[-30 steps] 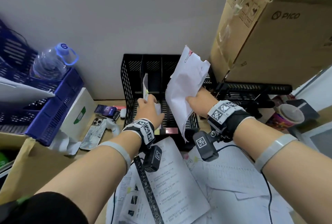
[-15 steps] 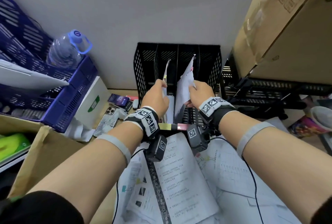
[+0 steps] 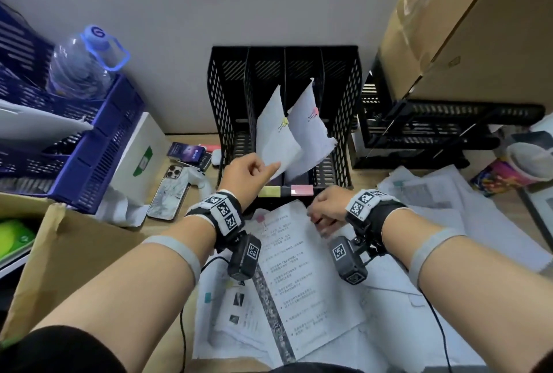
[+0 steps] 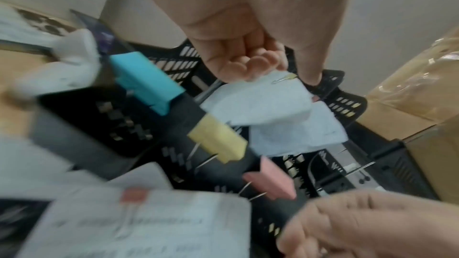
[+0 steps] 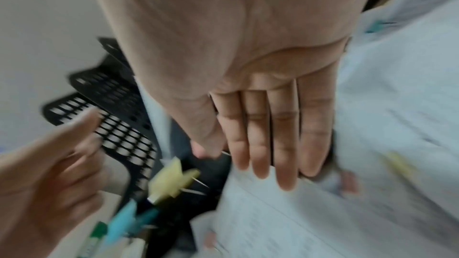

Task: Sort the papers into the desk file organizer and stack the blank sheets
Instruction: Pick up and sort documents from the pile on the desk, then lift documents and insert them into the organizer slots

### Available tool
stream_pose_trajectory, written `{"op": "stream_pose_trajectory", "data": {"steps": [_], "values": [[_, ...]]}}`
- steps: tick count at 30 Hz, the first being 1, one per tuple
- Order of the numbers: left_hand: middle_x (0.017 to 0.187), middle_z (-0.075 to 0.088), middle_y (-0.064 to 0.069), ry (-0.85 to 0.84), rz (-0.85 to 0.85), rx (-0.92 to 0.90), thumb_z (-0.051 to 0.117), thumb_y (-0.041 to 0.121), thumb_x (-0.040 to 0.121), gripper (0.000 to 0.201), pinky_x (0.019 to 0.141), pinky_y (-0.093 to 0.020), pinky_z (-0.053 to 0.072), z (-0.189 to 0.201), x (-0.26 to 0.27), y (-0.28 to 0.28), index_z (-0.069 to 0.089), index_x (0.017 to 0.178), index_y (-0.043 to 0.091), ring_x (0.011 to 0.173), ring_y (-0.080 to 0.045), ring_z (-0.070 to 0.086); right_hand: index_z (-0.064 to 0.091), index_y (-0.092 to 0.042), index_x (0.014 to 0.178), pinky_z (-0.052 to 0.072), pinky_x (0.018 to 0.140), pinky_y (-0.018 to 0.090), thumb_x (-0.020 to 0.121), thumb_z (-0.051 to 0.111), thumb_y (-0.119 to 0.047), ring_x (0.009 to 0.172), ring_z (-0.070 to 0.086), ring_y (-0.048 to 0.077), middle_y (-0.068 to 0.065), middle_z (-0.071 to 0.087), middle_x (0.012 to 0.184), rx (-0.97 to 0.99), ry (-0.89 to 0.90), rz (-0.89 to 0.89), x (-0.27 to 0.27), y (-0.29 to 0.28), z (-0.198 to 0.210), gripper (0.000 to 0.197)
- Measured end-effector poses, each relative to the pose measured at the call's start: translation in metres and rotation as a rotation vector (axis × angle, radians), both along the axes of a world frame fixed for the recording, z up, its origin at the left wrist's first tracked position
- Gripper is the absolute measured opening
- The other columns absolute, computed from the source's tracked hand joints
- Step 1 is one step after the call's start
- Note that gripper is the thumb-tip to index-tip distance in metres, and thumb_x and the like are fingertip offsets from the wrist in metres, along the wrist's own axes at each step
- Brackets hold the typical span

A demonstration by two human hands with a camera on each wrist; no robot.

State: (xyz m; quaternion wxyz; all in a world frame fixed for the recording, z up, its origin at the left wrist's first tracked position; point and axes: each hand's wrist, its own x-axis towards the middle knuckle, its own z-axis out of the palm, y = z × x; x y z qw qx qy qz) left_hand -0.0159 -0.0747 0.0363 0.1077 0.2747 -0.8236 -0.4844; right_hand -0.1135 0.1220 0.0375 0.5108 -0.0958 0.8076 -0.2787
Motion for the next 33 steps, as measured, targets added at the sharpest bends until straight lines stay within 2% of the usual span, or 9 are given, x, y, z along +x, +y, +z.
{"op": "stream_pose_trajectory", "data": {"steps": [3,6,9,14,19,23,27,31,33], "values": [[0.05,0.052,-0.006,-0.239,-0.001,0.275,0.061,0.038,0.094,0.046,0.051,-0.033,0.049,-0.021,0.027,-0.002,0.056,0.059,0.009,0.042,-0.02,0.048,0.068,0.006,0.101,0.057,0.064,0.032,0.086,0.062,-0.017,0.076,0.069,0.027,0.022,0.072,0.096,0.12,0.145,0.114,0.017,0.013,-0.028,0.028],[0.065,0.06,-0.012,-0.606,-0.057,0.375,0.062,0.028,0.096,0.03,0.051,-0.029,0.056,-0.041,0.057,-0.001,0.061,0.075,0.006,0.05,-0.021,0.056,0.063,0.001,0.116,0.045,0.064,0.026,0.085,0.062,-0.018,0.089,0.064,0.026,0.015,0.067,0.108,0.171,0.25,0.117,0.033,0.017,-0.05,0.036],[0.091,0.068,-0.023,-0.755,-0.054,0.316,0.068,0.018,0.09,0.018,0.072,-0.047,0.062,-0.069,0.082,-0.005,0.054,0.086,0.008,0.069,-0.03,0.068,0.053,-0.015,0.131,0.044,0.071,0.023,0.087,0.061,-0.021,0.094,0.059,0.024,0.007,0.062,0.125,0.166,0.235,0.085,0.046,0.016,-0.064,0.045],[0.099,0.062,-0.017,-0.695,0.056,0.318,0.078,0.018,0.082,0.056,0.076,-0.051,0.062,-0.09,0.099,-0.004,0.041,0.123,0.016,0.088,-0.035,0.07,0.067,-0.018,0.11,0.047,0.067,0.025,0.085,0.06,-0.02,0.081,0.062,0.025,0.007,0.069,0.094,0.095,0.311,0.05,0.062,0.018,-0.08,0.026],[0.125,0.059,-0.016,-0.684,-0.001,0.089,0.082,0.028,0.075,0.073,0.094,-0.039,0.052,-0.098,0.103,-0.011,0.045,0.137,0.014,0.112,-0.033,0.06,0.072,-0.007,0.103,0.052,0.084,0.038,0.087,0.054,-0.012,0.098,0.065,0.036,0.017,0.071,0.103,0.049,0.287,-0.03,0.067,0.027,-0.075,0.025],[0.108,0.069,-0.011,-0.622,-0.063,0.149,0.078,0.019,0.081,0.044,0.084,-0.03,0.051,-0.09,0.1,-0.012,0.06,0.121,0.014,0.098,-0.027,0.066,0.074,-0.011,0.11,0.051,0.092,0.04,0.089,0.049,-0.001,0.103,0.064,0.033,0.014,0.072,0.109,-0.014,0.303,-0.213,0.071,0.037,-0.069,0.034],[0.083,0.07,-0.009,-0.543,-0.037,0.227,0.075,0.014,0.083,0.012,0.078,-0.04,0.059,-0.087,0.098,-0.008,0.063,0.083,0.014,0.076,-0.027,0.066,0.075,-0.013,0.106,0.052,0.087,0.036,0.091,0.048,-0.003,0.1,0.065,0.031,0.013,0.073,0.106,-0.025,0.301,-0.248,0.072,0.046,-0.062,0.033],[0.085,0.064,-0.013,-0.503,-0.028,0.387,0.066,0.001,0.089,0.01,0.062,-0.031,0.059,-0.077,0.09,0.0,0.058,0.092,0.006,0.072,-0.025,0.063,0.072,-0.002,0.1,0.044,0.07,0.029,0.091,0.046,-0.005,0.085,0.06,0.027,0.021,0.07,0.105,0.005,0.298,-0.262,0.068,0.05,-0.056,0.028],[0.089,0.066,-0.009,-0.488,-0.025,0.512,0.063,-0.005,0.09,0.016,0.058,-0.025,0.061,-0.068,0.086,0.005,0.058,0.101,0.005,0.075,-0.021,0.067,0.068,0.001,0.105,0.046,0.075,0.029,0.09,0.045,-0.004,0.094,0.062,0.033,0.022,0.068,0.11,0.015,0.313,-0.274,0.066,0.054,-0.051,0.028]]}}
